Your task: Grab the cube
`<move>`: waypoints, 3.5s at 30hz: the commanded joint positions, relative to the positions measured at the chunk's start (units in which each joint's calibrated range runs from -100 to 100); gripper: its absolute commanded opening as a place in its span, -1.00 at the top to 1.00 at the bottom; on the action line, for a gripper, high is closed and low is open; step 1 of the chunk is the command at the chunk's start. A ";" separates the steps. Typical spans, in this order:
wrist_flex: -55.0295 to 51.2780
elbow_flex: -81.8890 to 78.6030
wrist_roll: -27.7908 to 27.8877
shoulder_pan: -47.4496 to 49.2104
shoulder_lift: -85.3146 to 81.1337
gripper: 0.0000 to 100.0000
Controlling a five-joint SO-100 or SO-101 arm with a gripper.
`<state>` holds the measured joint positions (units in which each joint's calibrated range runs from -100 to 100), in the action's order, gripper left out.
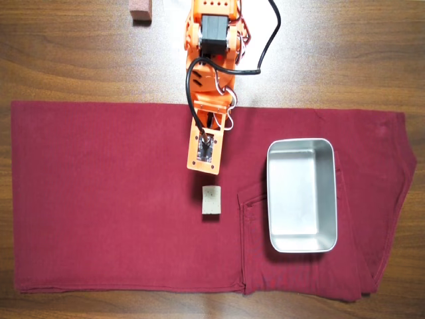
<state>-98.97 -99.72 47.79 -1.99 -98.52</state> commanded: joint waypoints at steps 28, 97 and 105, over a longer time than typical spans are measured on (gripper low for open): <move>6.80 78.83 5.18 -6.93 85.79 0.22; -0.20 100.77 -8.21 31.46 91.29 0.22; 0.07 99.77 -6.50 30.11 90.93 0.14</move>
<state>-97.18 -0.46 39.24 29.61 -4.77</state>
